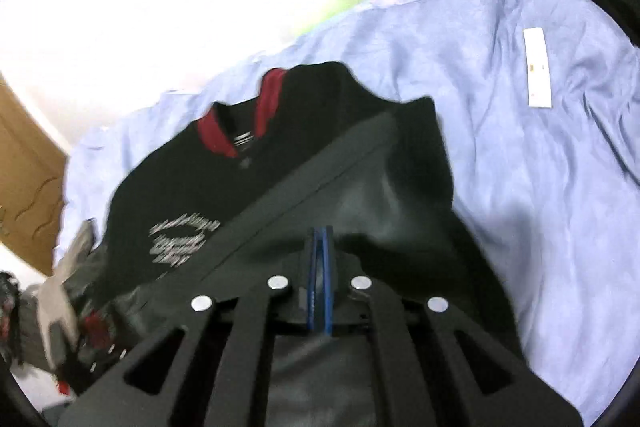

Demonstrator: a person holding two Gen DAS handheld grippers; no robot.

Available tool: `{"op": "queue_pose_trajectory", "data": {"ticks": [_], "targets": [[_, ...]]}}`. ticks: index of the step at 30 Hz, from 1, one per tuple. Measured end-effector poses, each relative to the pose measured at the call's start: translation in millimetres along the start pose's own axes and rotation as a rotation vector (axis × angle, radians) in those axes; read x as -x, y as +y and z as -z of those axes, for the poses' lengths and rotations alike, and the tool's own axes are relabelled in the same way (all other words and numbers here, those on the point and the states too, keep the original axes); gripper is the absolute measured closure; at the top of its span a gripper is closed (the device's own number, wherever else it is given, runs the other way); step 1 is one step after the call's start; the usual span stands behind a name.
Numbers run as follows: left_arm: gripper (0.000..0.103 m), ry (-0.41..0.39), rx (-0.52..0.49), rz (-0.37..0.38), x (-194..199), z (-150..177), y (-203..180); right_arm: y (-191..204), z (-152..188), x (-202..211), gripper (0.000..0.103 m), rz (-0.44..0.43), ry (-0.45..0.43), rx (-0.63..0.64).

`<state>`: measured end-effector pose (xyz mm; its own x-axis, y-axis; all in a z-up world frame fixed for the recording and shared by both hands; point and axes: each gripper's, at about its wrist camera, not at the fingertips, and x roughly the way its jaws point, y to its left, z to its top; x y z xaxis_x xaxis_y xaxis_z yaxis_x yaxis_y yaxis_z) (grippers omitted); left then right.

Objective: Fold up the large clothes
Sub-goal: 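Lay the sleeve across the jacket front and open the right gripper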

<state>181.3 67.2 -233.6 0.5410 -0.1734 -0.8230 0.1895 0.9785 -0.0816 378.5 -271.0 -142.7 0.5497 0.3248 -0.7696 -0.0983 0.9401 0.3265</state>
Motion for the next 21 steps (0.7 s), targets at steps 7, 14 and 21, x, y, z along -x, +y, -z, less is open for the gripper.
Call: {"op": "queue_pose_trajectory", "data": {"ticks": [7, 14, 21], "targets": [[0.1, 0.017, 0.009, 0.074, 0.2, 0.9, 12.2, -11.1, -14.5, -94.4, 0.103, 0.147, 0.196, 0.009], [0.1, 0.045, 0.028, 0.097, -7.4, -2.0, 17.4, -2.2, -5.9, -61.9, 0.102, 0.108, 0.186, 0.005], [0.1, 0.027, 0.016, 0.121, -4.5, 1.4, 22.1, 24.9, 75.0, 32.8, 0.102, 0.06, 0.205, 0.156]]}}
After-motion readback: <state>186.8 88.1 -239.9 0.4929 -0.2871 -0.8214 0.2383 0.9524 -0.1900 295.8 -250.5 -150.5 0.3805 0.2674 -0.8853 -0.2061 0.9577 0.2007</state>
